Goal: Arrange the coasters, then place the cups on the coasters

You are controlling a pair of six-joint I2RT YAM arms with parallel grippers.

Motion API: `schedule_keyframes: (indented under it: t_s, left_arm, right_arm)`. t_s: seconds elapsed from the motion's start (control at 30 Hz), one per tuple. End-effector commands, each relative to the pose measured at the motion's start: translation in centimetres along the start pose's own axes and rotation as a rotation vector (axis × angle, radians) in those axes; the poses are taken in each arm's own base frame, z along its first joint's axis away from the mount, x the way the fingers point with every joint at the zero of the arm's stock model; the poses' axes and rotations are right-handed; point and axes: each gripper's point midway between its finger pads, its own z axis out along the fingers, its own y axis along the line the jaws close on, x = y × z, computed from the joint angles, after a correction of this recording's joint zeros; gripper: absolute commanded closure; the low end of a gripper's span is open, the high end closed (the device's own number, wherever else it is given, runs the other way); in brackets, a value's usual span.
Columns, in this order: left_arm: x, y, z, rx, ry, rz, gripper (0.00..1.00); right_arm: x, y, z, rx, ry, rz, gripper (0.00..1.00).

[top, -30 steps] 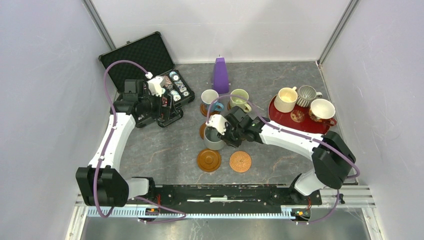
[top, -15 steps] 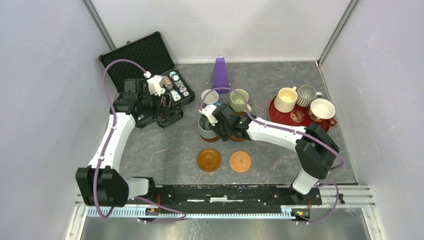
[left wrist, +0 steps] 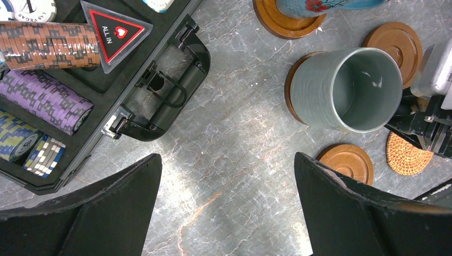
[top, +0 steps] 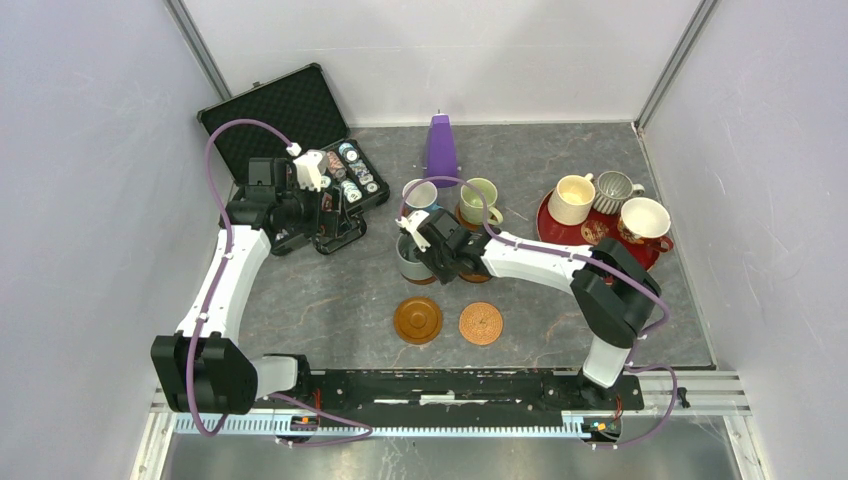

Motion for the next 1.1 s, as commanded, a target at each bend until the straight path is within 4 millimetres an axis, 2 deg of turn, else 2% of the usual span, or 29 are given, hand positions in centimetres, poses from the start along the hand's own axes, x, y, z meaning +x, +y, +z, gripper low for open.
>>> schedule_keyframes:
  t_s: [0.0, 0.27, 0.4, 0.53, 0.7, 0.8, 1.07]
  left_arm:
    - [-1.2, -0.5, -0.6, 0.013, -0.052, -0.014, 0.0]
    - [-1.1, -0.7, -0.4, 0.029, -0.047, -0.016, 0.0]
    - [-1.0, -0.6, -0.3, 0.028, -0.041, -0.015, 0.0]
    - [-1.0, -0.7, -0.3, 0.032, -0.039, -0.014, 0.0]
    - [-1.1, -0.7, -0.1, 0.039, -0.035, -0.018, 0.0]
    - [-1.0, -0.7, 0.0, 0.039, -0.03, -0.021, 0.0]
    - [-1.1, -0.5, 0.2, 0.037, -0.03, -0.02, 0.0]
  right_arm:
    - [-5.1, -0.2, -1.0, 0.02, -0.147, 0.046, 0.99]
    - [-4.1, -0.4, -0.8, 0.011, -0.124, 0.078, 0.97]
    - [-3.5, -0.3, -1.0, 0.007, -0.118, 0.096, 0.9]
    - [-2.9, 0.0, -1.2, -0.008, -0.12, 0.098, 0.72]
    - [-2.7, 0.4, -1.5, -0.035, -0.126, 0.104, 0.54]
    - [-2.6, 0.7, -1.7, -0.056, -0.127, 0.1, 0.47]
    - [-3.2, 2.3, -2.6, -0.151, -0.158, 0.071, 0.45]
